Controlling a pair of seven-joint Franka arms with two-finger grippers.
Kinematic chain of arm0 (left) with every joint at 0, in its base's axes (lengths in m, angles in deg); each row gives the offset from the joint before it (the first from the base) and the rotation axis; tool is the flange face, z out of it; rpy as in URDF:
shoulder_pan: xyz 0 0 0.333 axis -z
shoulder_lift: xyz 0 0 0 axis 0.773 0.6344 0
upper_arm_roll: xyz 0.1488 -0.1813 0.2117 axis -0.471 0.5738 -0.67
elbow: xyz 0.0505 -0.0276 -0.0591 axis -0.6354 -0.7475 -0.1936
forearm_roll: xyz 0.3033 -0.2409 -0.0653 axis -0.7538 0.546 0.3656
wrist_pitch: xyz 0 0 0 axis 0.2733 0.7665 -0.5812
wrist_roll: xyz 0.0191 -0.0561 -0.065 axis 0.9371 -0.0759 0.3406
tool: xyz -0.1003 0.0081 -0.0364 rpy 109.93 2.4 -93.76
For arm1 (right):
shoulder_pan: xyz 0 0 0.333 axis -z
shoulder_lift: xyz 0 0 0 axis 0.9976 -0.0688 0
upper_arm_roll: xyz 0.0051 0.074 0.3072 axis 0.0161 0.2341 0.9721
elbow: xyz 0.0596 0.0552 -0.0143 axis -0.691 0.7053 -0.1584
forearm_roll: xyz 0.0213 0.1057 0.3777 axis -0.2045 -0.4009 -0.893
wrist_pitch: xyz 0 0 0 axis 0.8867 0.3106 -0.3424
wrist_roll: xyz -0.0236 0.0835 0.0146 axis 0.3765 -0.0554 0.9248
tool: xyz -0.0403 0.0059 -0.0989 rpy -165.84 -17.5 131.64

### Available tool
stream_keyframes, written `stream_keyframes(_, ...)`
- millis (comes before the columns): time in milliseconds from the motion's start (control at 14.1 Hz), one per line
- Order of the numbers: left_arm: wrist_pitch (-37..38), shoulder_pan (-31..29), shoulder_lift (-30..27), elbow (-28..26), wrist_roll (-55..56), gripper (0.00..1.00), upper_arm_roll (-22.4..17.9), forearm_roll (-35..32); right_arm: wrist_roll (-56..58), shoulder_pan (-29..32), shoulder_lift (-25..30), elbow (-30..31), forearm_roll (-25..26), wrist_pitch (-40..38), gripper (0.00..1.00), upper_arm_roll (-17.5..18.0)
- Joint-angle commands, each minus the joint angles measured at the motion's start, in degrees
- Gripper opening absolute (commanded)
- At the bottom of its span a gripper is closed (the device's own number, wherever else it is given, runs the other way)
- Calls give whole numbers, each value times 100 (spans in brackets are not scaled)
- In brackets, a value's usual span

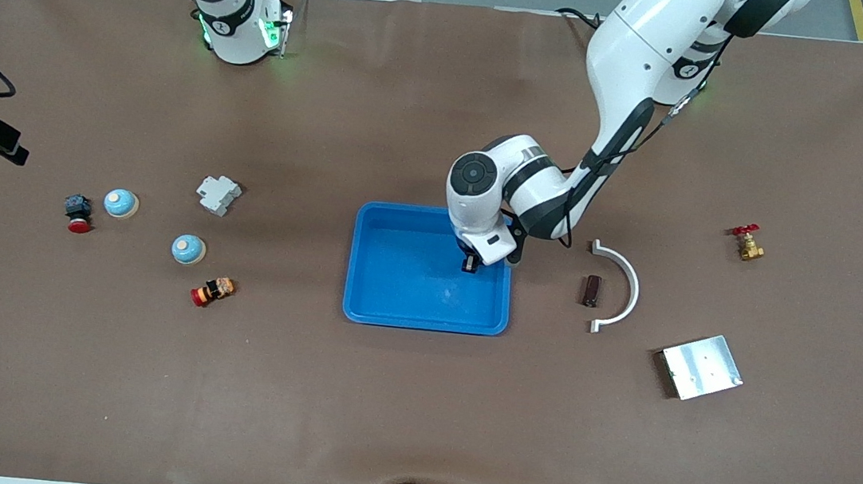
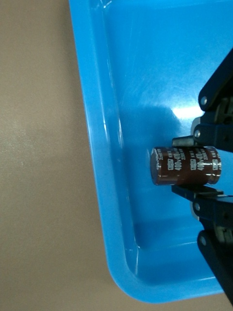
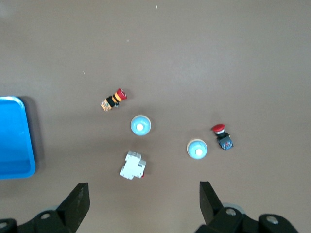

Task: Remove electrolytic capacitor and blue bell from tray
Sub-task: 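Grasp the second capacitor with the left gripper and lift it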

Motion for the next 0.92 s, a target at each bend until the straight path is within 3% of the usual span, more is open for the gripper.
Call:
stream_keyframes(0,-41,34,23,84,42,0,-27,-134,52,-11,46,-56,-37,-142,100,-20)
stream_keyframes(568,108,-150,-179,339,-1003,0,-36,-134,-396,-179,64,-74,60,-353,100,-3)
stream_keyframes(852,311,-177,-346,348,-3152,0,-27,-100,-396,-188,46,-74,60,-345,100,-3)
